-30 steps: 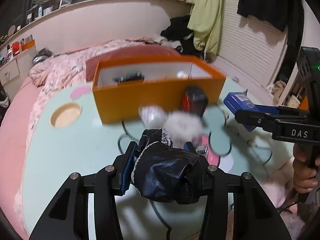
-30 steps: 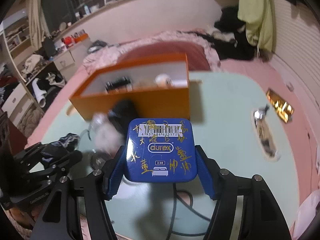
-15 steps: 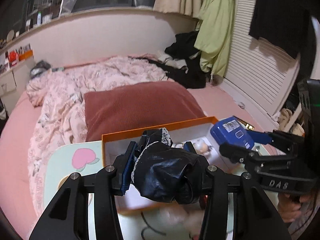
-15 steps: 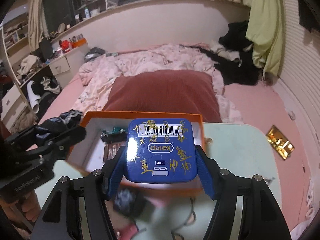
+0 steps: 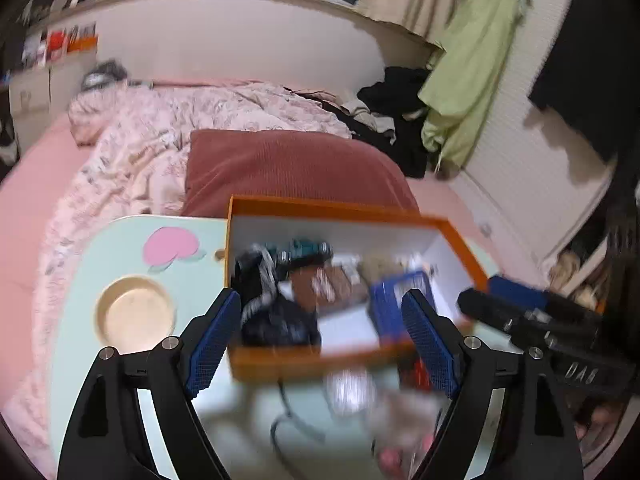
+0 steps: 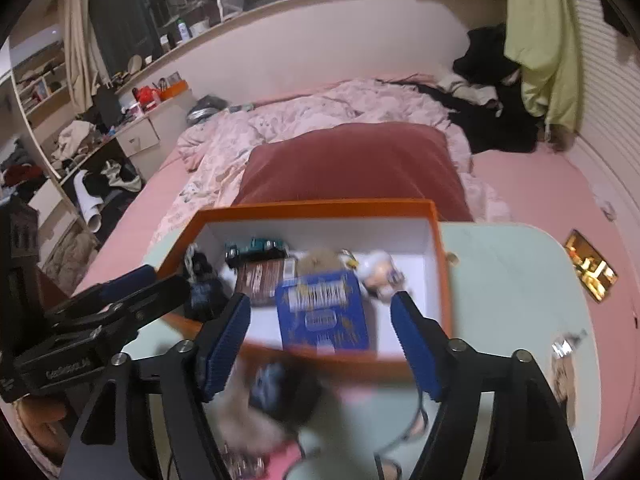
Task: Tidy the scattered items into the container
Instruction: 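Drop the black lace bag into the orange box with left tool while right tool drops the blue tin in, then grasp the silver round lamp with the left tool, then grasp the black case with the right tool, then drop the silver lamp into the orange box with left tool while right tool drops the black case in, then grasp the clear plastic bag with left tool while right tool grasps the white pompom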
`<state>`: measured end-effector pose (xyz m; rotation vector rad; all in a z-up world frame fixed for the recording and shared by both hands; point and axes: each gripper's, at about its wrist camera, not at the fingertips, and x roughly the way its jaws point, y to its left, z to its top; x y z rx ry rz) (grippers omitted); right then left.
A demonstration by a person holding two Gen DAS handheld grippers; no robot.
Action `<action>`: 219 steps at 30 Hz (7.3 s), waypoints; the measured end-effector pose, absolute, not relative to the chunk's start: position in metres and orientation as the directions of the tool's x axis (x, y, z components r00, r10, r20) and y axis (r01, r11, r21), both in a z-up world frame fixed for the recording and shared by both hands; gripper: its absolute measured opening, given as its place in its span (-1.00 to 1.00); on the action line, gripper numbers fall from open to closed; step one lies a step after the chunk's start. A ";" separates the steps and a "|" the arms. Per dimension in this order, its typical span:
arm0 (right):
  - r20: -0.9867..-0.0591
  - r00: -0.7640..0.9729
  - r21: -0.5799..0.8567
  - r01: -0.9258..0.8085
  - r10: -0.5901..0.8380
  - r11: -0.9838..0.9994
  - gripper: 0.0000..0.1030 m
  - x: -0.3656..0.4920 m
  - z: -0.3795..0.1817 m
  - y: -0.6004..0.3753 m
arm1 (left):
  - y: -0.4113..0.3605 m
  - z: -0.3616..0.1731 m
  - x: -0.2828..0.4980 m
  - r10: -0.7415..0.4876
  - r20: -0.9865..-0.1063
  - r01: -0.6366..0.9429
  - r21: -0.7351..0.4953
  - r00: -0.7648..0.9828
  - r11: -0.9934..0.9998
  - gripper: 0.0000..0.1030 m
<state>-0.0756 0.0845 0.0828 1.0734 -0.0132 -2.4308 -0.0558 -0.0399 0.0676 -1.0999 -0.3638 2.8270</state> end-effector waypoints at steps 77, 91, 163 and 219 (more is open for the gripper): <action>-0.723 -0.533 0.237 0.406 -0.439 -0.883 0.34 -0.042 0.039 0.068 | 0.008 0.009 0.037 0.133 -0.717 -0.108 -0.080 -0.685 -0.991 -0.43; -0.765 -0.539 0.181 0.346 -0.353 -0.921 -0.47 -0.002 0.031 0.124 | 0.005 0.009 0.037 0.136 -0.714 -0.107 -0.086 -0.686 -0.991 -0.43; -0.797 -0.559 -0.004 0.385 -0.229 -0.923 1.00 0.017 0.001 0.093 | -0.010 0.001 0.017 -0.035 -0.787 0.075 -0.014 -0.616 -0.997 0.99; -0.753 -0.621 -0.036 0.371 -0.219 -0.928 -0.30 0.028 0.016 0.106 | -0.009 0.002 0.020 -0.044 -0.773 0.084 -0.012 -0.633 -0.996 0.99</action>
